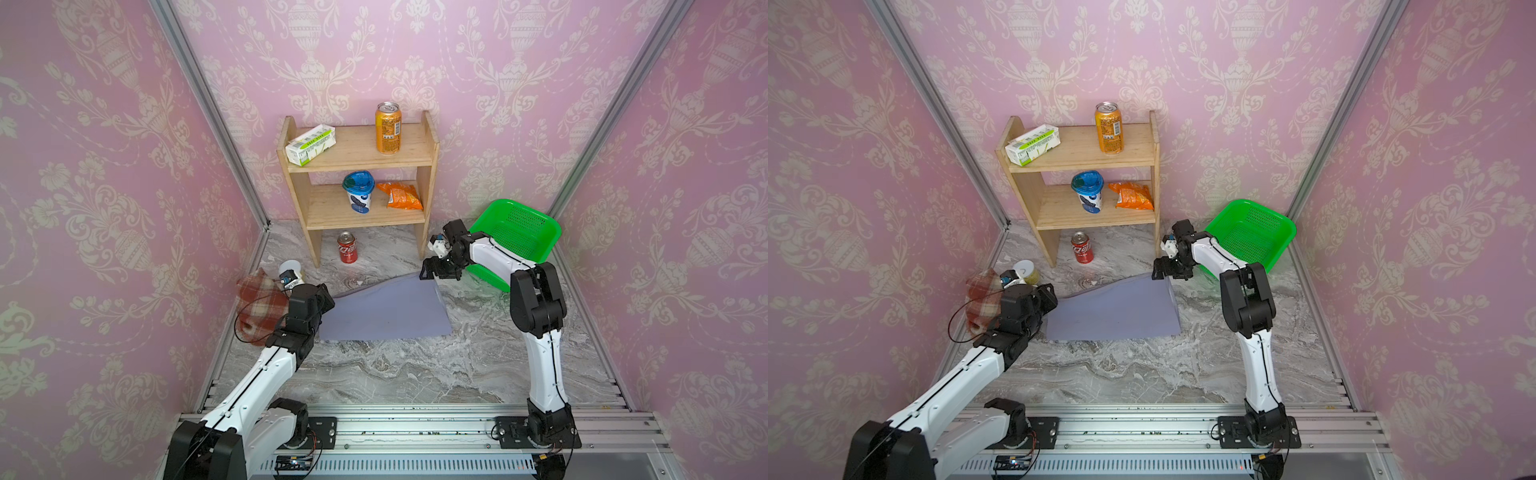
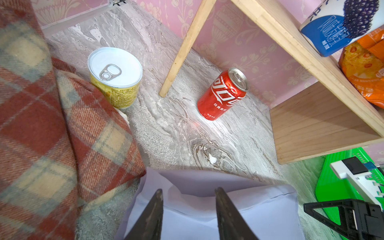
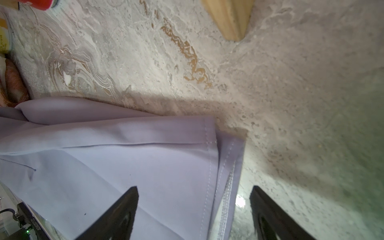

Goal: Roll up the skirts
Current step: Fold the skirt at the center of the board, then move the skirt to the center of the board.

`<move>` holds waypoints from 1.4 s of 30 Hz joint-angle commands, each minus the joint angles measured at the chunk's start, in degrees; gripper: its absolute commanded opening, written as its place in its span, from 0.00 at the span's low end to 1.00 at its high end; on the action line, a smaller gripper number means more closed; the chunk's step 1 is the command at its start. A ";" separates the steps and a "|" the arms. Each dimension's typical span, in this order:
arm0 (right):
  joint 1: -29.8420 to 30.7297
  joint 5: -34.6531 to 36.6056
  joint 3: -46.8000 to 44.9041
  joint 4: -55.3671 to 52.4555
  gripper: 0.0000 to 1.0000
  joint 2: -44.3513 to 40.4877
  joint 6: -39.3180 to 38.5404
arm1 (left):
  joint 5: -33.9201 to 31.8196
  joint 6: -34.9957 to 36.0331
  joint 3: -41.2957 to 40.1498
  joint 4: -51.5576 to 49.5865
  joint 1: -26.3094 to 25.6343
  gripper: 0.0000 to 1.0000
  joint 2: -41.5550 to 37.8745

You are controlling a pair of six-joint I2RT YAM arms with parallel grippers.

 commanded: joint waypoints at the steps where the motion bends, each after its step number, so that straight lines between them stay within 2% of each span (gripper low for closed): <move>1: 0.06 0.60 2.46 -0.93 0.87 2.10 1.39 | 1.42 0.91 1.05 -0.89 -0.23 0.42 -0.14; 7: 0.04 -0.57 2.67 0.69 0.87 3.20 2.09 | 1.27 1.44 0.52 -0.82 -0.18 0.42 -0.48; 12: 0.06 -2.35 2.08 2.61 0.79 3.98 3.13 | 1.19 1.31 -0.30 -0.67 -0.20 0.42 -1.04; 19: 0.00 -3.99 1.53 3.58 0.49 3.93 4.21 | 0.76 1.88 -0.59 -0.90 -0.24 0.42 -1.62; 21: -0.03 -4.56 -1.21 5.79 0.40 2.47 5.43 | 0.92 2.65 -0.83 -0.76 -0.19 0.42 -1.40; 24: -0.03 -4.38 -4.25 7.33 0.21 0.78 6.05 | 0.66 4.08 -1.01 -1.15 -0.56 0.42 -0.90; 28: -0.74 -4.80 -9.10 9.74 0.07 -2.32 7.45 | -0.08 4.81 -2.22 -0.59 -1.66 0.42 -0.73; 30: -1.55 -5.19 -12.67 11.66 0.00 -4.73 8.62 | -0.17 5.42 -2.75 1.04 -3.27 0.42 -0.15; 37: -5.08 -3.94 -26.71 15.03 0.00 -15.81 10.26 | -1.90 14.34 0.21 6.62 -13.76 0.50 4.07; 40: -6.98 -3.23 -33.54 15.93 0.00 -21.67 10.66 | -1.62 21.23 1.48 10.32 -19.18 0.55 5.85; 42: -8.39 -2.98 -38.90 16.04 0.00 -25.22 10.80 | -1.33 28.33 1.92 13.29 -23.98 0.61 7.00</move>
